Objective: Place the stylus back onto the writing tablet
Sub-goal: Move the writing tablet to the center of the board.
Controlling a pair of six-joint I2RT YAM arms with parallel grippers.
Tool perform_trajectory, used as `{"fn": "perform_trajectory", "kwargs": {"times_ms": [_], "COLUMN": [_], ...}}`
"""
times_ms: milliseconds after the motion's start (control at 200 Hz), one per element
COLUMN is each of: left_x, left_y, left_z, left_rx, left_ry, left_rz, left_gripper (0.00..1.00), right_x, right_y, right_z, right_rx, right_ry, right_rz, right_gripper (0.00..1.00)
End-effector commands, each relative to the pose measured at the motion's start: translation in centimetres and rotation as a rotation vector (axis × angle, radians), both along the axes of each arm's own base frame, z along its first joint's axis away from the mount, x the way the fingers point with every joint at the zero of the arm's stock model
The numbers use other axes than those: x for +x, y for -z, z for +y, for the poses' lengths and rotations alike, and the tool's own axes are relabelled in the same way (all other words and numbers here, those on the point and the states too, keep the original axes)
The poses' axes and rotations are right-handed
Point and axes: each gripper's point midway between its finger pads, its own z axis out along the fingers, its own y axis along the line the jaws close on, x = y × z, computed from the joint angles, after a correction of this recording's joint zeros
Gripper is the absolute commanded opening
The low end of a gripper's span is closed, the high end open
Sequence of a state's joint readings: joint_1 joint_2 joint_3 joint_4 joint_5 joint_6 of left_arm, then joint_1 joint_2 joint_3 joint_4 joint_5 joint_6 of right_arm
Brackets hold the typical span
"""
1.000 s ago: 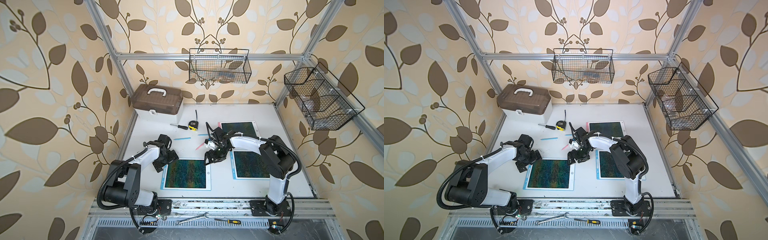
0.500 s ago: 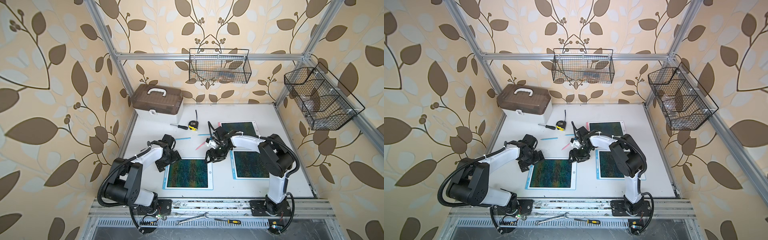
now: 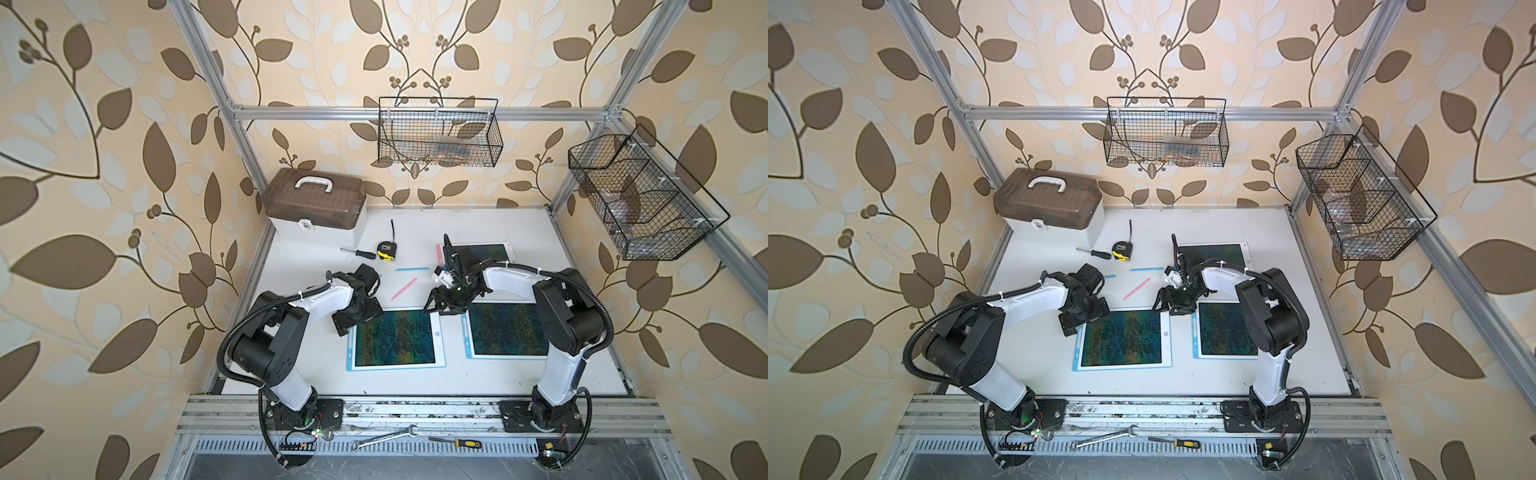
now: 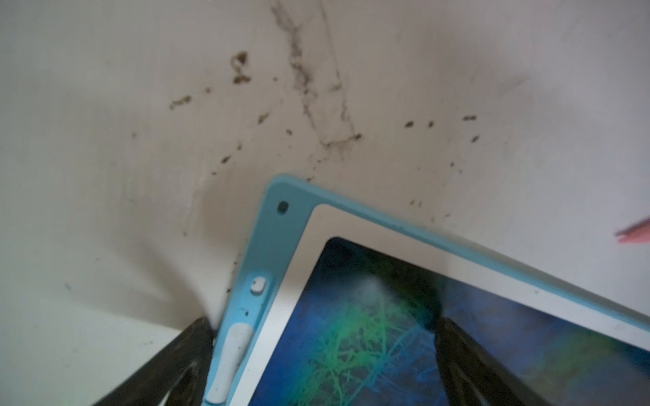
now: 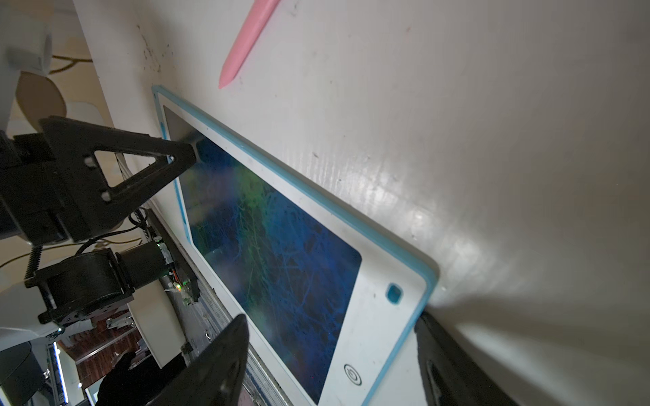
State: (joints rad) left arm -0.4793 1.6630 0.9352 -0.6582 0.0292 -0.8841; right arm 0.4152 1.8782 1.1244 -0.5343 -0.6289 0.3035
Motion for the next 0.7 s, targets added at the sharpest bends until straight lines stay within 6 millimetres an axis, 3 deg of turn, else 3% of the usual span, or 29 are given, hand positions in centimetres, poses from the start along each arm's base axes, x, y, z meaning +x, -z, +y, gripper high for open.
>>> {"fn": "perform_trajectory", "kwargs": {"times_ms": [0,335,700], "left_x": [2.6,2.7,3.1], "left_y": [2.2,2.4,0.2], "left_z": [-5.8,-5.1,-2.6], "left_rx": [-0.19,-0.126,-0.023], "left_ry": [0.029,0.033,0.044], "left_rz": [-0.04,-0.034,-0.057], "left_gripper": [0.99,0.99,0.99], "right_x": [-0.7,-0.1,1.1], "right_y": [1.3,0.6,-2.1], "right_z": [-1.0,-1.5,-2.0], "right_rx": [-0.055,-0.084,-0.107], "right_ry": [0.003,0.012,0.01], "right_rz": [0.015,-0.014,-0.096], "right_gripper": [0.76,0.76,0.8]}}
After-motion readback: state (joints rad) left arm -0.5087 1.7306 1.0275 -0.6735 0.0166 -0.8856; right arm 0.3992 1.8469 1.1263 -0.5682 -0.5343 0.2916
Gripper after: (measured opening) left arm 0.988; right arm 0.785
